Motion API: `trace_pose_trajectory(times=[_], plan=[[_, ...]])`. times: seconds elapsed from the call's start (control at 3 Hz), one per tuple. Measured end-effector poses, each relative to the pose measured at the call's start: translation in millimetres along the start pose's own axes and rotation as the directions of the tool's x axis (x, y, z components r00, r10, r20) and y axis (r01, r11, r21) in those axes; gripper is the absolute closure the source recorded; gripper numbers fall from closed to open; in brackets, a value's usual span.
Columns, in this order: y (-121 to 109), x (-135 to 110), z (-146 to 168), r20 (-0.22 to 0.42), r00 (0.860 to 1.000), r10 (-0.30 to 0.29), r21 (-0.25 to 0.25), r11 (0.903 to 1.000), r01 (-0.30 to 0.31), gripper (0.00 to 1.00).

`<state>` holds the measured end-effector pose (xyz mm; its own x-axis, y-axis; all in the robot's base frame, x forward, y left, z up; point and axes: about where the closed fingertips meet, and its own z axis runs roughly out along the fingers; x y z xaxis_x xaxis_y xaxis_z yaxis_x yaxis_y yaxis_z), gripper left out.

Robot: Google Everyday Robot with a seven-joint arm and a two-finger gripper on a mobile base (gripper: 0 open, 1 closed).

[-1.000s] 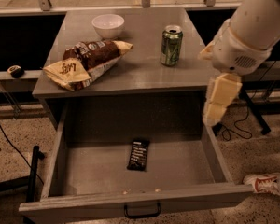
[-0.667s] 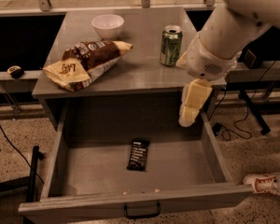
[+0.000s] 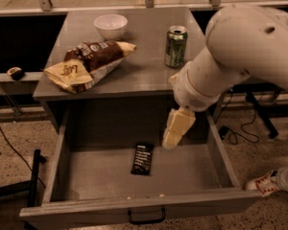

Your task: Pick rxbar chocolate from top drawer and place on counter

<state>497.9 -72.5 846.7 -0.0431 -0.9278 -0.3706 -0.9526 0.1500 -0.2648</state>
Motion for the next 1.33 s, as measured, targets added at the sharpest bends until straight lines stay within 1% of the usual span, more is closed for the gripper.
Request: trace_pose_trajectory(times=[0.33, 0.67, 1.0, 1.33], plan=[[-3.5, -1.3, 4.2, 0.011, 1.0, 0.0, 0.023, 0.9997, 0.0, 0.0], [-1.8, 3.9, 27.2, 0.057, 0.998, 0.027, 0.008, 0.9996, -0.027, 0.0], [-13.0, -5.3, 54.6, 0.129, 0.992, -0.007, 0.023, 0.9997, 0.004, 0.0], [-14.4, -5.4, 56.8, 0.132, 0.991, -0.013, 0.026, 0.9996, 0.009, 0.0]])
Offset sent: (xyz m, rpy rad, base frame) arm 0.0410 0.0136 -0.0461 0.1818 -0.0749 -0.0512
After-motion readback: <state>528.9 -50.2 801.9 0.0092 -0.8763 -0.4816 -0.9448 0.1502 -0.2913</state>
